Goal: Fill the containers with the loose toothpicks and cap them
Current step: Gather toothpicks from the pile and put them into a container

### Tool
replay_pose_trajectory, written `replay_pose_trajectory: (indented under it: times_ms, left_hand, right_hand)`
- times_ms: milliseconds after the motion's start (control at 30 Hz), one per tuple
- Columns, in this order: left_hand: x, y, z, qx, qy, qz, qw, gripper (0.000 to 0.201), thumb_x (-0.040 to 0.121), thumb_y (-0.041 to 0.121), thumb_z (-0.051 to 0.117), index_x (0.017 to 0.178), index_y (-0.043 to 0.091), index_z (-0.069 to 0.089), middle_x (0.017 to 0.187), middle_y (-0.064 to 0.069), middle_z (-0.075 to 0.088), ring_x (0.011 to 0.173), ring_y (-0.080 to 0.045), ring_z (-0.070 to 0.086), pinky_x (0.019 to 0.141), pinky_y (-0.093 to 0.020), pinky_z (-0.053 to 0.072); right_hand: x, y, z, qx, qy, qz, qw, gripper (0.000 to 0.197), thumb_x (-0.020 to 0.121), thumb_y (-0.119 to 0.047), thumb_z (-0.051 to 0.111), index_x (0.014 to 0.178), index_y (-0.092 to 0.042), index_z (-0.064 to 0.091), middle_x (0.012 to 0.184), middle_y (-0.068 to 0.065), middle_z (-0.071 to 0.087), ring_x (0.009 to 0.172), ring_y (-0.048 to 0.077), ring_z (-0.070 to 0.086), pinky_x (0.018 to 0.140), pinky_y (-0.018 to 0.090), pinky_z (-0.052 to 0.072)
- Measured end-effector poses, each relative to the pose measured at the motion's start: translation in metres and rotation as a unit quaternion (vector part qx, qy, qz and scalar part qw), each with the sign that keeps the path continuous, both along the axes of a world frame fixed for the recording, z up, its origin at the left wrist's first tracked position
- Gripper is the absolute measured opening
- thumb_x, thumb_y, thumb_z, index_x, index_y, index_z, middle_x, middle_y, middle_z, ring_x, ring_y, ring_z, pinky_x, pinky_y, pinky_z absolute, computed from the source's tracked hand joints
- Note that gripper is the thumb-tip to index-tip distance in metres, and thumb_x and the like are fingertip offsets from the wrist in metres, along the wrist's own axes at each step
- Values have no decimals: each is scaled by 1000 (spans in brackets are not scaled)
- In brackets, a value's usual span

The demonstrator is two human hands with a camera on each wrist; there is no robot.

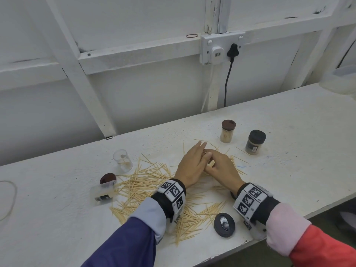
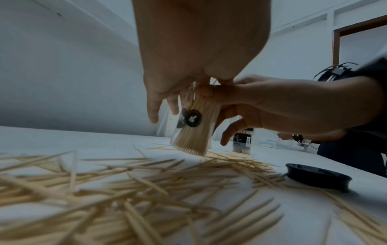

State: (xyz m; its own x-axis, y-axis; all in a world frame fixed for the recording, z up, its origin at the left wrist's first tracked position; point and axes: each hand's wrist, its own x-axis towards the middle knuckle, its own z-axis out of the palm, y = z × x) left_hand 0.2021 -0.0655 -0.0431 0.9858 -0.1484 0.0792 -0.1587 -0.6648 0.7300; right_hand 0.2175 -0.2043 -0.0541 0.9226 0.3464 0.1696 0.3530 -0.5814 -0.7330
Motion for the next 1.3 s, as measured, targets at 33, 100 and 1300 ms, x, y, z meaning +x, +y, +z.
replay_pose_trajectory:
  times_ms: [33,100,1300]
  left_hand:
    - [0,1,1,8,-8,-4,1000,54,104,43,32,152,19,31,161,0,23,147,-14,20,120,-34,18]
    - [-1,2,1,12,-30,-9,999,50,105,41,34,150,20,36,159,0,28,145,-15,24,118,-31,19]
    - [2,19,0,-246,92,108,959,52,99,53,37,140,21,45,133,2,51,126,-16,48,110,-45,38]
  right_hand:
    - [-1,0,1,1,0,-2,1000,32,77,-38,55,105,-25,63,92,-10,64,78,6,57,69,38,52]
    - [-2,1,2,7,-3,-3,1000,32,76,-43,55,101,-24,63,87,-10,62,74,4,56,67,35,51]
    - [1,-3,-2,101,-67,29,992,59,73,-3,66,129,-19,56,118,-12,59,106,0,56,90,27,53]
